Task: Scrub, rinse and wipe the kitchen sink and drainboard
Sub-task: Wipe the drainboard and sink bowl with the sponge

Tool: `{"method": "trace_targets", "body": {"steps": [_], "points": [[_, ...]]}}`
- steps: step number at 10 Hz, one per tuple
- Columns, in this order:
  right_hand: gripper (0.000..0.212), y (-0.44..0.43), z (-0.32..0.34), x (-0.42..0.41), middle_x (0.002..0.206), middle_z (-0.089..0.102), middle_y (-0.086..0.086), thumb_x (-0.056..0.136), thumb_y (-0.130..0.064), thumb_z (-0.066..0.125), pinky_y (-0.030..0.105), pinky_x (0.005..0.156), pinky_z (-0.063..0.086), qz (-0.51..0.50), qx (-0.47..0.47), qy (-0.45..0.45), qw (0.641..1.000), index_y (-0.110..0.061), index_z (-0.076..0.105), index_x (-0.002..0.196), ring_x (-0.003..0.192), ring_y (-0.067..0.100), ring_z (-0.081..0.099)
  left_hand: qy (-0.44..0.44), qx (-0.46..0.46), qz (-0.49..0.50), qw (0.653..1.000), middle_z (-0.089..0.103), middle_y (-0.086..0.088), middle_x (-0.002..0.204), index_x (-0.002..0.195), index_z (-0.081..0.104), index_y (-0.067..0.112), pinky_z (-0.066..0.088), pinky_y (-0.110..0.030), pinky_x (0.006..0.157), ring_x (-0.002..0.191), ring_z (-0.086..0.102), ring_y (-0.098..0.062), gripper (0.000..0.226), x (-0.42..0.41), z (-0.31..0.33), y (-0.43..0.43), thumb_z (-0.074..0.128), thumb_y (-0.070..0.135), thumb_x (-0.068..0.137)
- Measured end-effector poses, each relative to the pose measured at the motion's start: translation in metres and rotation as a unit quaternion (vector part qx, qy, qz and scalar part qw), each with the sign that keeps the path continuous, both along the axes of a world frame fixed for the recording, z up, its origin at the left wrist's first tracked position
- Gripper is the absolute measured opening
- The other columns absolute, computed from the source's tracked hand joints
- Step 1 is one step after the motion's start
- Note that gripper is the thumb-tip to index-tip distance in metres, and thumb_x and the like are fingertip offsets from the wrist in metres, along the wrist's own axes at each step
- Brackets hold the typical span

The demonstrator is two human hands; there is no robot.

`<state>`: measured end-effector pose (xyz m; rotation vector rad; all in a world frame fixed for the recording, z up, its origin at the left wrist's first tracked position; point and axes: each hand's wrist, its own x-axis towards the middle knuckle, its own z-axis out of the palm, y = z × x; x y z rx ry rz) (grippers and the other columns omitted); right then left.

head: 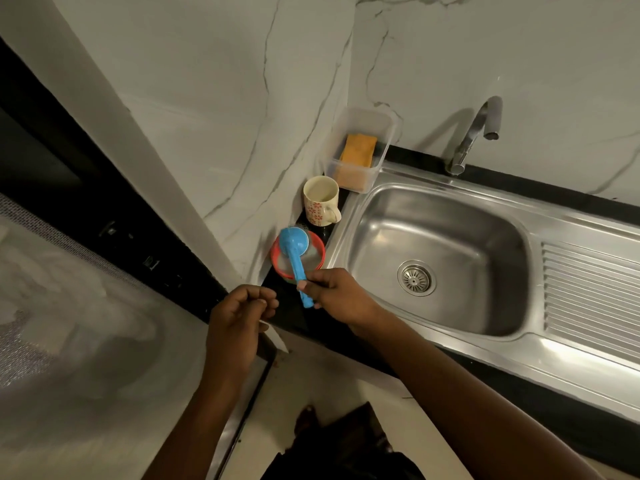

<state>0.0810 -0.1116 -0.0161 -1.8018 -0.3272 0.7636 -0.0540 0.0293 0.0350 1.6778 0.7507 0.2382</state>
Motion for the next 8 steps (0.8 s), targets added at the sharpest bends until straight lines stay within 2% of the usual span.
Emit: {"method": "trace_targets", "body": {"steps": [2, 4, 5, 6, 7, 8], "points": [[0.022, 0.017, -0.013, -0.001, 0.106, 0.074, 0.014, 0.101, -0.024, 0.067, 0.025, 0.079, 0.059, -0.089, 0.062, 0.141, 0.984, -0.008, 0.076, 0.112, 0.088, 0.015, 0.069, -0.002, 0.005, -0.019, 1.0, 0.078, 0.002, 0.091, 0.096, 0.073, 0.015, 0.057, -0.036, 0.078, 0.091, 0.073, -0.018, 0.025, 0.01, 0.002, 0.003, 0.053, 0.002, 0.101], [0.027, 0.02, -0.016, -0.01, 0.099, 0.076, 0.006, 0.091, -0.025, 0.079, 0.027, 0.074, 0.064, -0.159, 0.043, 0.12, 0.979, -0.013, 0.066, 0.111, 0.08, 0.014, 0.076, 0.0, -0.002, -0.026, 1.0, 0.078, 0.003, 0.092, 0.095, 0.073, 0.015, 0.056, -0.035, 0.078, 0.093, 0.073, -0.018, 0.024, 0.014, -0.001, 0.005, 0.053, 0.004, 0.101], [0.03, 0.017, -0.02, -0.012, 0.1, 0.077, 0.006, 0.09, -0.024, 0.08, 0.027, 0.071, 0.064, -0.159, 0.016, 0.105, 0.982, -0.014, 0.06, 0.109, 0.083, 0.013, 0.078, 0.0, -0.006, -0.032, 0.999, 0.078, 0.002, 0.092, 0.095, 0.073, 0.015, 0.058, -0.039, 0.08, 0.094, 0.073, -0.02, 0.023, 0.017, -0.003, 0.005, 0.054, 0.004, 0.101], [0.022, 0.011, -0.018, -0.013, 0.094, 0.078, 0.004, 0.093, -0.026, 0.078, 0.038, 0.08, 0.065, -0.161, 0.003, 0.082, 0.984, -0.016, 0.063, 0.106, 0.085, 0.016, 0.077, -0.006, -0.001, -0.039, 0.999, 0.078, 0.002, 0.091, 0.096, 0.073, 0.017, 0.059, -0.043, 0.082, 0.091, 0.073, -0.018, 0.022, 0.022, -0.002, 0.005, 0.055, 0.006, 0.101], [0.007, -0.001, -0.011, -0.013, 0.09, 0.077, 0.002, 0.1, -0.02, 0.068, 0.04, 0.085, 0.064, -0.175, 0.002, 0.047, 0.983, -0.015, 0.066, 0.104, 0.086, 0.015, 0.076, -0.027, 0.009, -0.046, 0.999, 0.077, 0.002, 0.092, 0.099, 0.072, 0.018, 0.06, -0.042, 0.082, 0.091, 0.074, -0.017, 0.021, 0.03, 0.0, 0.006, 0.054, 0.009, 0.104], [0.008, -0.014, 0.007, -0.008, 0.092, 0.077, 0.001, 0.103, -0.02, 0.063, 0.037, 0.085, 0.064, -0.196, 0.01, -0.007, 0.98, -0.015, 0.069, 0.103, 0.086, 0.013, 0.074, -0.058, 0.033, -0.058, 0.996, 0.077, 0.002, 0.095, 0.104, 0.07, 0.017, 0.061, -0.041, 0.082, 0.092, 0.073, -0.016, 0.018, 0.043, 0.006, 0.005, 0.053, 0.018, 0.106]]}}
